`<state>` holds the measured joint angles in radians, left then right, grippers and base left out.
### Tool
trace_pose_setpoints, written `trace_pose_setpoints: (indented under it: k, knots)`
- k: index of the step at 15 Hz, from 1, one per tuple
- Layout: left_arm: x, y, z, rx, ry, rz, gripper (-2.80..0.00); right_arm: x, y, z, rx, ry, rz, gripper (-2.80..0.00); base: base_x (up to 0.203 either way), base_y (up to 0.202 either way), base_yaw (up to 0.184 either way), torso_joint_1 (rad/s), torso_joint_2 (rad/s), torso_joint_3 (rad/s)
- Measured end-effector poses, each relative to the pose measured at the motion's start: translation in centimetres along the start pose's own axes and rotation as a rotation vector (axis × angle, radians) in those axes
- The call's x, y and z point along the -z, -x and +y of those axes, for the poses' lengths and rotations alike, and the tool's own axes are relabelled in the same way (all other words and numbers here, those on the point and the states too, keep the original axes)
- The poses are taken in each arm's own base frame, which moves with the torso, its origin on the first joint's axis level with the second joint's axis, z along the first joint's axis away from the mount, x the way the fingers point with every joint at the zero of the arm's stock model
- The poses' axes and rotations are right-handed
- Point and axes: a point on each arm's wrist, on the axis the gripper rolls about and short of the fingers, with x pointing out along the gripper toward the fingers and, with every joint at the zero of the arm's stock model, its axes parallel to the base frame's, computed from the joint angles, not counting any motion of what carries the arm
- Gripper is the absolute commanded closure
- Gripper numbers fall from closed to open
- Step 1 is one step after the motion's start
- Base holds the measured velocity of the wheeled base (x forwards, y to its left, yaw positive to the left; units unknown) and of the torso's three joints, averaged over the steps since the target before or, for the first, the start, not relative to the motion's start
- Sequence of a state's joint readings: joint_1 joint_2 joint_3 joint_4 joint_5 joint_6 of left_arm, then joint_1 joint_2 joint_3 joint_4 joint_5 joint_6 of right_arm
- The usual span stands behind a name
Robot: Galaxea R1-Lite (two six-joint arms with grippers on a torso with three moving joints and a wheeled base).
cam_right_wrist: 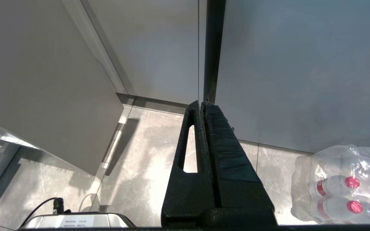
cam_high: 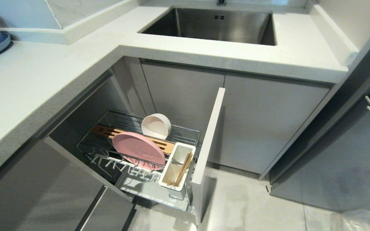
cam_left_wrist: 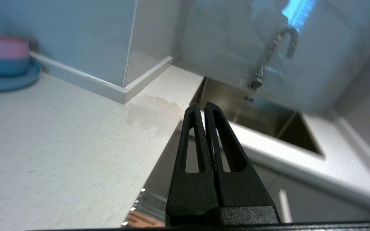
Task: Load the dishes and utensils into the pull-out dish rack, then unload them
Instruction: Take the plate out of the cupboard
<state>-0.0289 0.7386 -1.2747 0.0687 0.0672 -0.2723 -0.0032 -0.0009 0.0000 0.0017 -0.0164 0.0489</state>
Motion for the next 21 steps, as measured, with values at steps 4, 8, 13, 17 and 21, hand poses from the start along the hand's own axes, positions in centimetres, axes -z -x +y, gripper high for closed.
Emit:
trace_pose_setpoints:
  k: [4,8,13,17,21]
  knots:
    - [0.4,-8.2,-0.9,-0.103,0.272,0.072,0.00,0.0,0.0,0.0,0.000,0.000,0.000,0.00,0.000,0.000,0.000,0.000,0.00,0.000]
    - [4.5,-12.5,-5.3,-0.153,0.461,0.229,0.00,0.0,0.0,0.0,0.000,0.000,0.000,0.00,0.000,0.000,0.000,0.000,0.00,0.000]
    - [15.2,-14.3,-9.5,-0.410,0.457,0.437,0.00,0.0,0.0,0.0,0.000,0.000,0.000,0.00,0.000,0.000,0.000,0.000,0.00,0.000]
    - [22.2,-14.3,-9.4,-0.615,0.466,0.570,0.00,0.0,0.0,0.0,0.000,0.000,0.000,0.00,0.000,0.000,0.000,0.000,0.00,0.000]
    - [26.9,-15.6,-9.8,-0.707,0.472,0.624,0.00,0.0,0.0,0.0,0.000,0.000,0.000,0.00,0.000,0.000,0.000,0.000,0.00,0.000]
